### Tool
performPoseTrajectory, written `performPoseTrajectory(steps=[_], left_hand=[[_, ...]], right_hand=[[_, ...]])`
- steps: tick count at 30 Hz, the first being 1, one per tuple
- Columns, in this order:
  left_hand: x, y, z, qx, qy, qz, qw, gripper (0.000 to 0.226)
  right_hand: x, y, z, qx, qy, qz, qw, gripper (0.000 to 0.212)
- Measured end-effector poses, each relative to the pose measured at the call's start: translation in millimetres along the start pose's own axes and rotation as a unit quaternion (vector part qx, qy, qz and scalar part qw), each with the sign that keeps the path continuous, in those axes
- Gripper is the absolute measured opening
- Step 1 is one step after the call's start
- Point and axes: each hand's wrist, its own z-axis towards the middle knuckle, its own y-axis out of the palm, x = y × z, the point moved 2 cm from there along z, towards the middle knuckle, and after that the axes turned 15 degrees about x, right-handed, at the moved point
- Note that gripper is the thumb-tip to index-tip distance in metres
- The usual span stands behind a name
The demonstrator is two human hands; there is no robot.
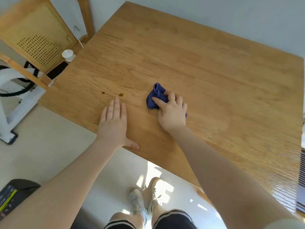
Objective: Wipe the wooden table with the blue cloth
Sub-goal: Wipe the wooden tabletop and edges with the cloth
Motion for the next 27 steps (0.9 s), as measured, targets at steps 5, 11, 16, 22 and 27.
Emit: performPoseTrajectory(steps=[5, 11, 16, 22, 27], left_hand=[[-4.5, 2.5, -4.5, -0.030, -0.040, -0.027, 0.998, 0.149], [-13.3, -0.5, 1.7, -0.047, -0.029, -0.097, 0.994, 0.132], [-42.8, -13.3, 24.0, 0.001, -0.021, -0.117, 0.993, 0.110], [-86.7, -12.8, 34.2, 0.001, -0.010, -0.109, 0.994, 0.109], [-124.6, -9.9, 55.4, -0.023, 0.025, -0.112, 0.993, 0.109]], right_hand=[[-24.6, -3.9, -44.6, -0.042, -0.104, 0.041, 0.993, 0.044], [-20.9, 4.3, -16.7, -0.049, -0.120, 0.073, 0.989, 0.043], [-40.9, 20.9, 12.6, 0.023, 0.021, 0.020, 0.999, 0.047], [-76.9, 23.2, -37.8, -0.022, -0.100, 0.052, 0.993, 0.051], [-79.3, 35.0, 10.6, 0.006, -0.057, 0.029, 0.998, 0.046]])
